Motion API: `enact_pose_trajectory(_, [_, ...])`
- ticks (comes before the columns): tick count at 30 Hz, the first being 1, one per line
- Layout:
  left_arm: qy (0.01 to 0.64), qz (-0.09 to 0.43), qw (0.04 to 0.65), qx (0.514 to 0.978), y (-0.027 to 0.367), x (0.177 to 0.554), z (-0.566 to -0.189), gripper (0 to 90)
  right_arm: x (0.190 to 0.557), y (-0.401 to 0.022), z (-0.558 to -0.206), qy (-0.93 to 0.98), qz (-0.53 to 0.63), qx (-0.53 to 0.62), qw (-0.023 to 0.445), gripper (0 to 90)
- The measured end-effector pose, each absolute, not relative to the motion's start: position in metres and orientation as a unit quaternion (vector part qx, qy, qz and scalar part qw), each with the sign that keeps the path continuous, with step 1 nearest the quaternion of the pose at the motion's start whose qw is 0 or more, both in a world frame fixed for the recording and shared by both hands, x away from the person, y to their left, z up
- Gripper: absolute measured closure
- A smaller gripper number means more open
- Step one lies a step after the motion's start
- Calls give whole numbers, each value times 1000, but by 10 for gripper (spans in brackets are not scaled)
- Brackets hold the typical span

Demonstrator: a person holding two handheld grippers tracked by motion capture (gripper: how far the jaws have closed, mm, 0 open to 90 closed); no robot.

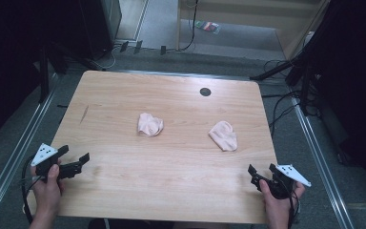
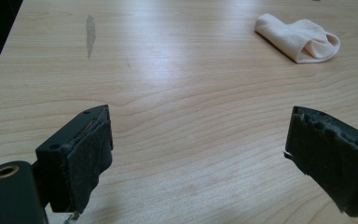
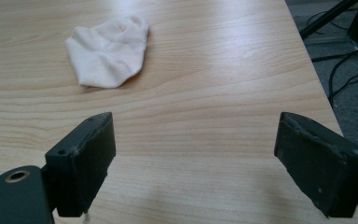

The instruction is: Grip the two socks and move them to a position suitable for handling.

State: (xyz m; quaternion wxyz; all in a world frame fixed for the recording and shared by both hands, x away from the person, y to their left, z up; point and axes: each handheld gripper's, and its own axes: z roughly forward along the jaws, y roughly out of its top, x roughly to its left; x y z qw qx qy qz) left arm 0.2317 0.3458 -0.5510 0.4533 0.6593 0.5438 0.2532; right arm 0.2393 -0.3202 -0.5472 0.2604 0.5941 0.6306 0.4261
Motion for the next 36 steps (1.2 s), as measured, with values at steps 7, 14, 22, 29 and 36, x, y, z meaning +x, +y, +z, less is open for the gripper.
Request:
enact_pose_trajectory(7, [541,258,452,661,345,232,-551,79,240,-311,-543,636,428,584,266,129])
enact_pose_trajectory(14, [543,258,454,657,345,233,-551,79,248,-291,-528,654,426,561,276,127])
enact_pose_trajectory(22, [545,255,458,655,346,233,-551,79,278,-258,-509,681,419,534,273,127])
enact_pose_trajectory(29, [545,257,459,653,347,233,-551,79,306,-246,-497,686,415,529,277,128])
enact_pose_trajectory(36, [544,255,460,654,347,233,-551,79,336,-239,-495,696,397,530,277,147])
